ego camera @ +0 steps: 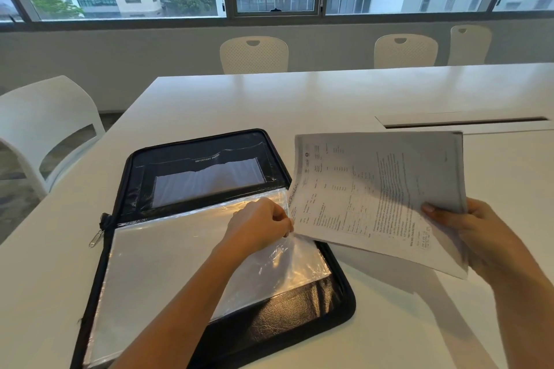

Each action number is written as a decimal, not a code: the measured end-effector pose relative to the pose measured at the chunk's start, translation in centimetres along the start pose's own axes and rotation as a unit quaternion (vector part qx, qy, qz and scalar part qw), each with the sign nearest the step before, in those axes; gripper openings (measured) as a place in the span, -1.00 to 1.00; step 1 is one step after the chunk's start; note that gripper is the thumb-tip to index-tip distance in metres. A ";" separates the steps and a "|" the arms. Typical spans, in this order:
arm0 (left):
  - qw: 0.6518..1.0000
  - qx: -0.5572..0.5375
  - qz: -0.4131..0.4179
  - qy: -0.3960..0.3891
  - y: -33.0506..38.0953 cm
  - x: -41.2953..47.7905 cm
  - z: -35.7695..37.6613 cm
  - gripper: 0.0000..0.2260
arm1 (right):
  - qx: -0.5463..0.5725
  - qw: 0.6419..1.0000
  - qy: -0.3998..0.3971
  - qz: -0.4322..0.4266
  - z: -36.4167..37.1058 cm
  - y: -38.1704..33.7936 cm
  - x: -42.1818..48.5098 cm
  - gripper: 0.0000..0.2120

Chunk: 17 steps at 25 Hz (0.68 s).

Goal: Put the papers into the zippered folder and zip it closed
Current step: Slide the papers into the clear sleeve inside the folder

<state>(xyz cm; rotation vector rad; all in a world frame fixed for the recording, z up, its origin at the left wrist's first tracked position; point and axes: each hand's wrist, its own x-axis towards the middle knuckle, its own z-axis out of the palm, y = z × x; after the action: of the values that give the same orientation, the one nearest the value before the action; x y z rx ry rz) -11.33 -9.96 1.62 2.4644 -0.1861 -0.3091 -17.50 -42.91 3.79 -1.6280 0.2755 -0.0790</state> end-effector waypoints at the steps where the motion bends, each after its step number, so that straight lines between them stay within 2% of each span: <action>1: 1.000 0.000 0.001 0.001 0.0 0.0 0.1 -0.87 | -0.008 1.000 -0.006 0.010 -0.2 0.3 -0.1 -0.82; 3: 1.000 0.004 0.001 0.000 -0.2 0.0 0.4 -0.87 | -0.012 0.999 -0.018 0.031 -1.1 1.1 -0.6 -0.76; 6: 1.000 0.024 -0.009 -0.009 -0.4 0.3 0.8 -0.84 | -0.004 0.996 -0.046 0.072 -2.4 2.3 -1.4 -0.78; 10: 0.989 0.137 -0.034 0.039 0.2 1.6 1.4 -0.60 | 0.007 0.992 -0.059 0.113 -3.6 3.5 -1.7 -0.75; 12: 0.980 0.186 -0.034 0.067 0.8 2.7 1.5 -0.54 | 0.005 0.991 -0.062 0.120 -3.7 3.9 -1.6 -0.73; 14: 0.976 0.201 -0.036 0.076 1.1 3.8 1.3 -0.57 | 0.006 0.991 -0.063 0.122 -3.7 4.2 -1.5 -0.75; 17: 0.975 0.200 -0.047 0.083 0.8 5.0 0.7 -0.77 | 0.018 0.990 -0.071 0.123 -4.3 4.6 -1.0 -0.81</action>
<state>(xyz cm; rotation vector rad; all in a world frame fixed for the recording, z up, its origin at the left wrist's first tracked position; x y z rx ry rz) -6.72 -12.05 0.73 2.8887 -0.0647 -0.1105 -20.02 -47.05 -0.32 -1.5438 0.3600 0.2179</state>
